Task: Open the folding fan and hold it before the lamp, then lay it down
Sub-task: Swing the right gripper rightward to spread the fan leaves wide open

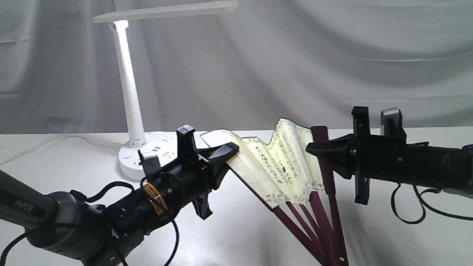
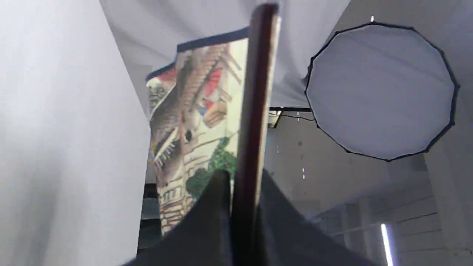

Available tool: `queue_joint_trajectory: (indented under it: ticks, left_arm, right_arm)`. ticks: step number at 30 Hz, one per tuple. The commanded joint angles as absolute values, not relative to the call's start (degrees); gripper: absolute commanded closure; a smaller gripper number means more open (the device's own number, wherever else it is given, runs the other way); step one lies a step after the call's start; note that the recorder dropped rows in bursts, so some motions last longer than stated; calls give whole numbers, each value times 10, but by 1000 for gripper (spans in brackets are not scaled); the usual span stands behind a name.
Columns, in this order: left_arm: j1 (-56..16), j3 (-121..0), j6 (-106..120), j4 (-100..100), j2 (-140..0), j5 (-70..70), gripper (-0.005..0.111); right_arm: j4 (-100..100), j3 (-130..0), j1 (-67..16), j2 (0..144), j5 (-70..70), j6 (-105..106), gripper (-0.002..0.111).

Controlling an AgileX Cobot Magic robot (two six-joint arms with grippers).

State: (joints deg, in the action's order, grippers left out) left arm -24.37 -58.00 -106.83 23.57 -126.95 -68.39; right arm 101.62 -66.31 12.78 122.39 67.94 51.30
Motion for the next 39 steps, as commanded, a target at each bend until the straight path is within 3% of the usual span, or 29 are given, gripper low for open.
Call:
queue_joint_trajectory:
  ticks: [1,22,39]
  left_arm:
    - [-239,-583,-1068,168,-1263,-700,107]
    - [-303,-583,-923,-41,-1263,-700,107]
    - [-403,-583,-833,-365,-1263,-700,107]
  right_arm:
    - [999,-661,156,1224,689,527,108]
    - [971,-661,333,1224,700,527,108]
    - [974,-661,354,1224,700,523,108]
